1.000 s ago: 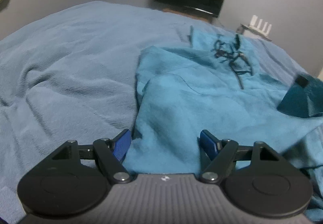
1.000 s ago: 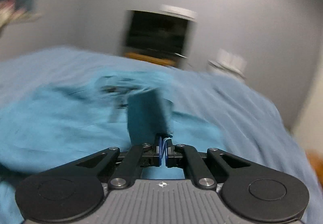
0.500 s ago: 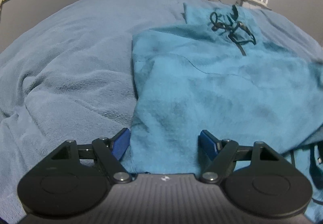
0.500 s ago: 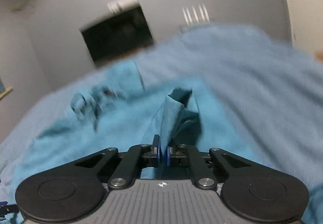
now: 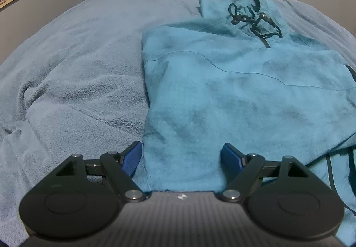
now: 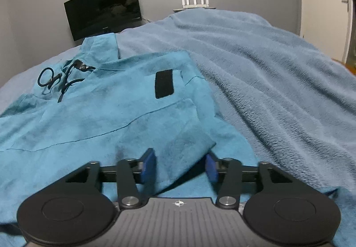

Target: Fold large clothes

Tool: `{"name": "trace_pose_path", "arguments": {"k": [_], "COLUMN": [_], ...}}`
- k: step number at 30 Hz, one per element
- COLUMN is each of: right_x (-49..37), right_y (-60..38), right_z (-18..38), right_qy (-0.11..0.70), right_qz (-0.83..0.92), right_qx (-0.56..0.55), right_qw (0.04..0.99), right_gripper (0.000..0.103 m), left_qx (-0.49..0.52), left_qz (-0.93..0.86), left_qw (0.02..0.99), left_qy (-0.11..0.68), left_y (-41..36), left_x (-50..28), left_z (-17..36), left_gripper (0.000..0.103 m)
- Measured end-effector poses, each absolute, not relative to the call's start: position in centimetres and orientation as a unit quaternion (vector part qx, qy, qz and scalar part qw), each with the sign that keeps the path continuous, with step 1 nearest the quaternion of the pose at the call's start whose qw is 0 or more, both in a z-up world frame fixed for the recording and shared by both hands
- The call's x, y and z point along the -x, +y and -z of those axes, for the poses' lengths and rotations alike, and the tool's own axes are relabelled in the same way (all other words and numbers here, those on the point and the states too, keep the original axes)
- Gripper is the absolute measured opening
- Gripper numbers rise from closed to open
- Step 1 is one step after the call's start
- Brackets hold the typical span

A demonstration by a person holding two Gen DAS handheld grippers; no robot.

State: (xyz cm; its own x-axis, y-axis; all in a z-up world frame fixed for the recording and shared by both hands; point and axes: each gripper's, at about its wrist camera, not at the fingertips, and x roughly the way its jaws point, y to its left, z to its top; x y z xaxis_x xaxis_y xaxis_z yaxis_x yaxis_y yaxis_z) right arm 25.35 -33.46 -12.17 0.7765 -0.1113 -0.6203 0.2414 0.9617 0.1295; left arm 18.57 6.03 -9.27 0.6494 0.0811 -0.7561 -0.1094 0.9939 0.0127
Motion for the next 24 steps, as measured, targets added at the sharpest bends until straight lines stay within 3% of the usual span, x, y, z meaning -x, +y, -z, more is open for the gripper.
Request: {"name": "trace_pose_path", "arguments": {"k": [2, 6, 13, 20, 24], "right_x": [-25.1, -22.9, -22.4, -18.4, -14.2], "right_y": [-33.8, -35.7, -37.7, -37.8, -38.2], "right_z": [11.9, 10.7, 11.0, 8.6, 5.6], "right_qy": [0.315, 0.285, 0.314, 0.265, 0.213], "right_qz": [0.111, 0.184, 0.241, 0.217, 0.18], "right_qx": [-0.101, -0.112, -0.157, -0.186, -0.243], "right_qw": [0.937, 0.934, 0.905, 0.921, 0.929], "right_gripper": [0.062, 0.087, 0.084, 0.086, 0.089], "left_qx": [0.015, 0.015, 0.015, 0.012, 0.01], "left_qz": [-0.052, -0.052, -0.052, -0.056, -0.052], "left_qw": [0.908, 0.909, 0.911, 0.915, 0.94], "left_qy": [0.415, 0.413, 0.41, 0.399, 0.338], "left_y": [6.0, 6.0, 6.1, 6.1, 5.9], "left_x": [-18.5, -18.4, -18.2, -17.6, -16.0], "left_z": [9.3, 9.2, 9.0, 8.5, 6.7], "left_gripper": [0.078, 0.078, 0.078, 0.078, 0.078]}}
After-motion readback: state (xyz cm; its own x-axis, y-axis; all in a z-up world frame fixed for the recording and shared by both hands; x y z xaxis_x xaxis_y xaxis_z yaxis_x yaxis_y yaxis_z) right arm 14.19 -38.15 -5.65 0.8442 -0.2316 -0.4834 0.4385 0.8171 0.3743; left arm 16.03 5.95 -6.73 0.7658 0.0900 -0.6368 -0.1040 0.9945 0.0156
